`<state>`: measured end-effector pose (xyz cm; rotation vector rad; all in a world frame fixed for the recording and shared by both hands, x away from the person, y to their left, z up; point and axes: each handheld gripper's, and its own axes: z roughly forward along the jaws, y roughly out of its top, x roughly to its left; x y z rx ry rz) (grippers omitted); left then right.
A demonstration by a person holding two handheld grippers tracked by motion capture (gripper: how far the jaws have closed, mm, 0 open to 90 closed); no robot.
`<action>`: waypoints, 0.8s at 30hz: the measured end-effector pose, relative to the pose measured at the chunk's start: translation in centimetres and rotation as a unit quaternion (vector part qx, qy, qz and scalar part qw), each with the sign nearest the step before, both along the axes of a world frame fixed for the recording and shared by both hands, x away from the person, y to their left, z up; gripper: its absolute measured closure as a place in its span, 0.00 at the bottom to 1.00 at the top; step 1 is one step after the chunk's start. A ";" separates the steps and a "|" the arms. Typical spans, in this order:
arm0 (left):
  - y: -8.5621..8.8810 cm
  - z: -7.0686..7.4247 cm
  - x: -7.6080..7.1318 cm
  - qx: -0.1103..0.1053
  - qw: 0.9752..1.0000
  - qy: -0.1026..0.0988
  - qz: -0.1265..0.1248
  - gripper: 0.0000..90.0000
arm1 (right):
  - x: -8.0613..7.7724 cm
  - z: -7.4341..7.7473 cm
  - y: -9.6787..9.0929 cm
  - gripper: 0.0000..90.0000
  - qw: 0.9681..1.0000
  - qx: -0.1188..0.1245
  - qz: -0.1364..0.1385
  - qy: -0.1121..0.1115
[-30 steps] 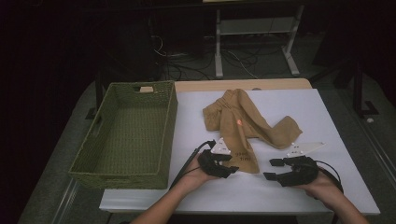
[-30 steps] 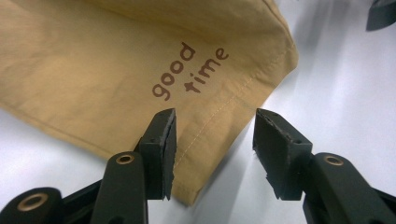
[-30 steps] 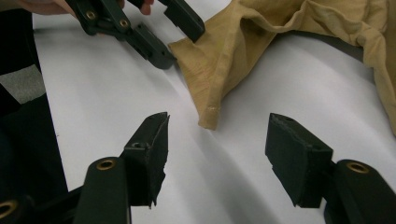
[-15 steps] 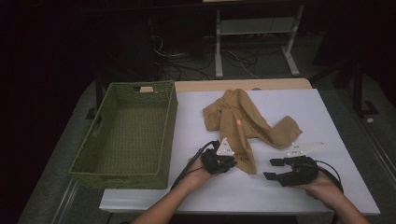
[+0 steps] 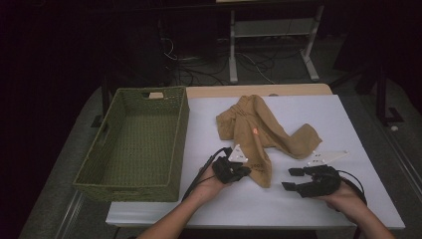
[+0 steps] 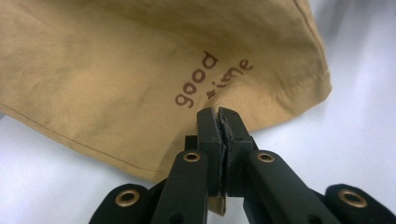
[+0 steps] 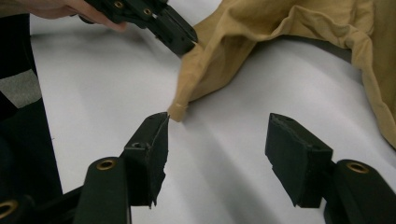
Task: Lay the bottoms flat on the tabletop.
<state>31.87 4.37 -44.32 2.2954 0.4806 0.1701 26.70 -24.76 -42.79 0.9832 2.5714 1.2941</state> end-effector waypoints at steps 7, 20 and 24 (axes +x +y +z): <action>1.4 0.8 -0.6 -0.018 1.000 0.015 0.009 0.97 | 0.0 -0.1 0.2 0.44 1.000 -0.001 0.000 0.002; 2.7 1.1 -2.4 -0.023 0.999 0.028 0.013 0.97 | 0.0 0.0 0.0 0.44 1.000 0.000 -0.002 -0.001; 3.2 1.2 -3.0 -0.026 0.999 0.032 0.016 0.97 | 0.0 0.0 0.1 0.44 1.000 0.000 -0.003 -0.001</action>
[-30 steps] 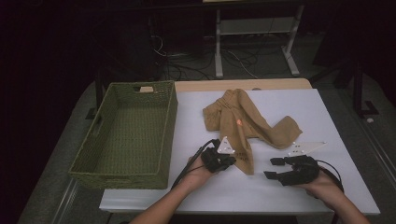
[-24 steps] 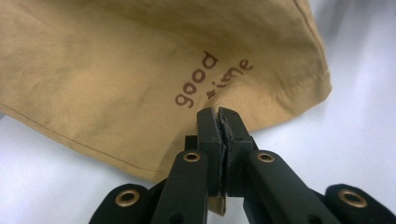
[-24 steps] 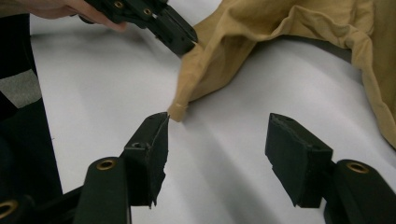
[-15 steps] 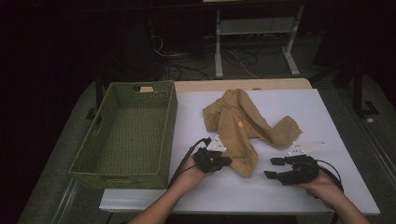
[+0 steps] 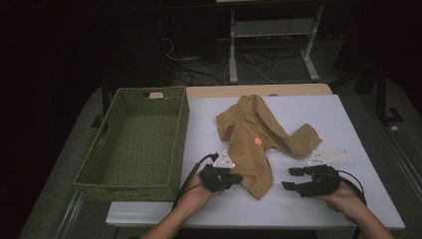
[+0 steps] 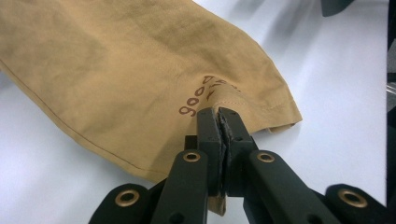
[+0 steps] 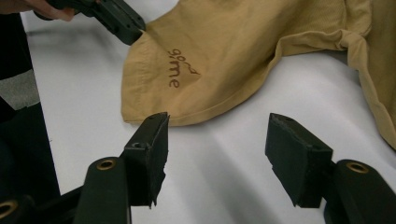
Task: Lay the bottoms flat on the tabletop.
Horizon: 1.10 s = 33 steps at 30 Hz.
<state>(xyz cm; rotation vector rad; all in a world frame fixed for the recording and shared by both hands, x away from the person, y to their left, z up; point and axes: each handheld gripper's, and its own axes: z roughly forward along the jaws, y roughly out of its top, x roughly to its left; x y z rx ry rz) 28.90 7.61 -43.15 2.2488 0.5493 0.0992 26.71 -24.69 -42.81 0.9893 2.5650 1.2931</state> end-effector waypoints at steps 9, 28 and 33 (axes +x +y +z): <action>0.8 0.0 -1.3 -0.004 1.000 0.009 0.002 0.97 | 0.0 0.1 -0.1 0.44 1.000 0.001 -0.002 -0.002; 1.1 -1.1 -4.3 0.010 0.999 0.046 -0.015 0.97 | 0.0 0.0 0.0 0.44 1.000 0.001 -0.003 -0.001; 0.8 -1.7 -3.9 0.022 0.998 0.049 -0.018 0.93 | 0.0 0.1 0.0 0.44 1.000 -0.001 -0.001 -0.003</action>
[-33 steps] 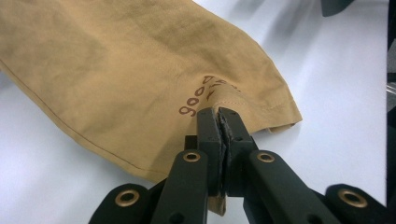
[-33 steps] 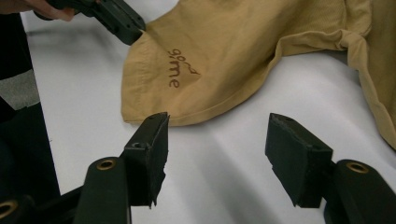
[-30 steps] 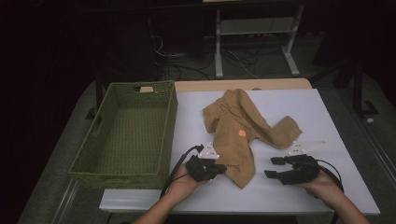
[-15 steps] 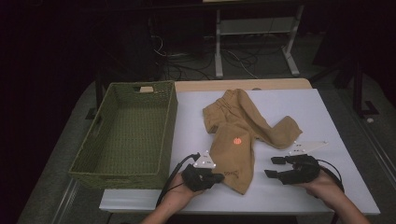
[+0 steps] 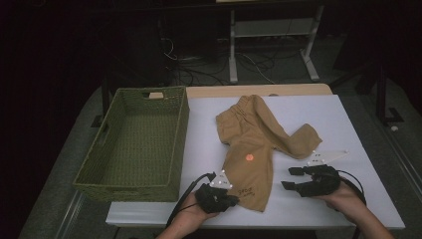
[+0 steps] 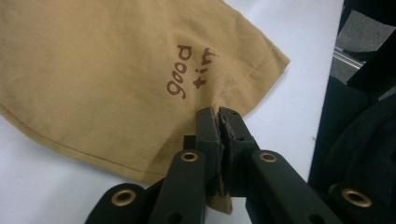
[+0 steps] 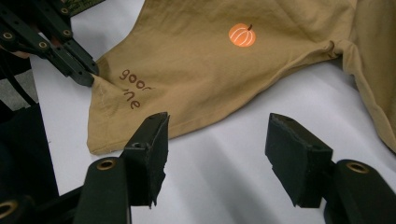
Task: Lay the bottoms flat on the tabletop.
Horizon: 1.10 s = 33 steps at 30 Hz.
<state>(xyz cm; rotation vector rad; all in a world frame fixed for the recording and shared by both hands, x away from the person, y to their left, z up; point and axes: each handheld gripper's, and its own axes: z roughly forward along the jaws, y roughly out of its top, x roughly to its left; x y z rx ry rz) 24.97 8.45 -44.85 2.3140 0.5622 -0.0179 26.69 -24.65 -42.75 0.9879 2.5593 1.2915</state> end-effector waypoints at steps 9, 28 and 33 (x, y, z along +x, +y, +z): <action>0.1 1.0 1.0 -0.041 0.999 -0.019 0.018 0.60 | 0.1 -0.1 0.0 0.44 1.000 -0.001 0.002 0.002; 2.3 1.1 3.5 -0.054 0.992 -0.050 0.107 0.15 | 0.5 0.0 -0.9 0.44 1.000 0.001 -0.014 0.003; 2.3 0.6 3.9 -0.044 0.991 -0.057 0.117 0.03 | 0.7 0.0 -1.4 0.44 1.000 0.001 -0.024 0.002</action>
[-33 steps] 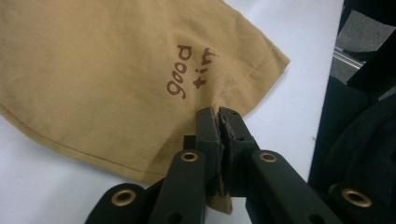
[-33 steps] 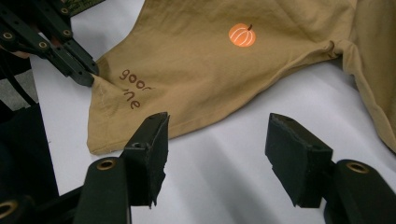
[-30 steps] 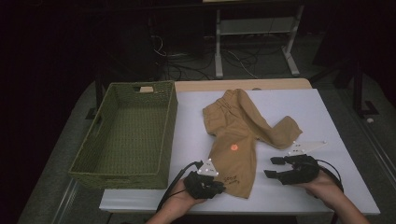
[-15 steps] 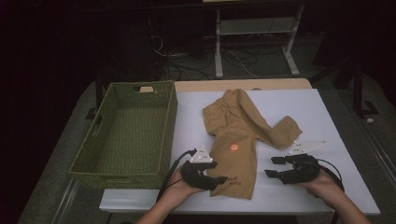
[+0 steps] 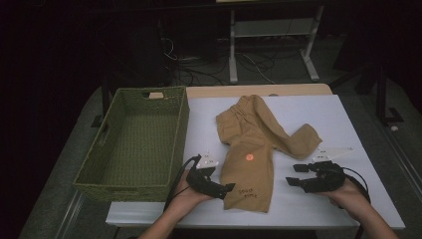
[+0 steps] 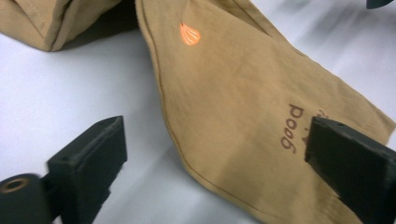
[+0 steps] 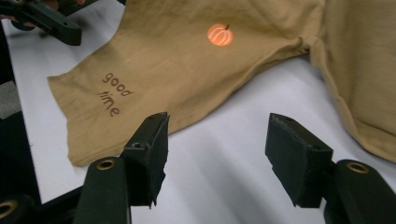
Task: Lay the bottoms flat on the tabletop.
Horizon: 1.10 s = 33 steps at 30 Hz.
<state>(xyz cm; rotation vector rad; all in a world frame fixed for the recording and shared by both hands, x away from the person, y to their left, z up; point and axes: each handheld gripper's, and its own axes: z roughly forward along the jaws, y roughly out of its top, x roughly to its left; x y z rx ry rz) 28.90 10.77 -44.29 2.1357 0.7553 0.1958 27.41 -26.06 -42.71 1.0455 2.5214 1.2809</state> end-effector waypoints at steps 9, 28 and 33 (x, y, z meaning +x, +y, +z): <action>0.0 -0.1 0.0 0.000 1.000 -0.003 0.003 0.00 | 0.5 0.2 -0.9 0.44 1.000 0.000 -0.020 -0.006; 0.2 -0.3 0.2 0.003 1.000 0.003 0.005 0.00 | 4.5 2.0 -2.4 0.49 0.997 -0.006 -0.080 -0.023; 0.2 -0.3 0.2 0.004 1.000 0.003 0.005 0.00 | 6.1 2.7 -2.3 0.52 0.996 -0.005 -0.087 -0.021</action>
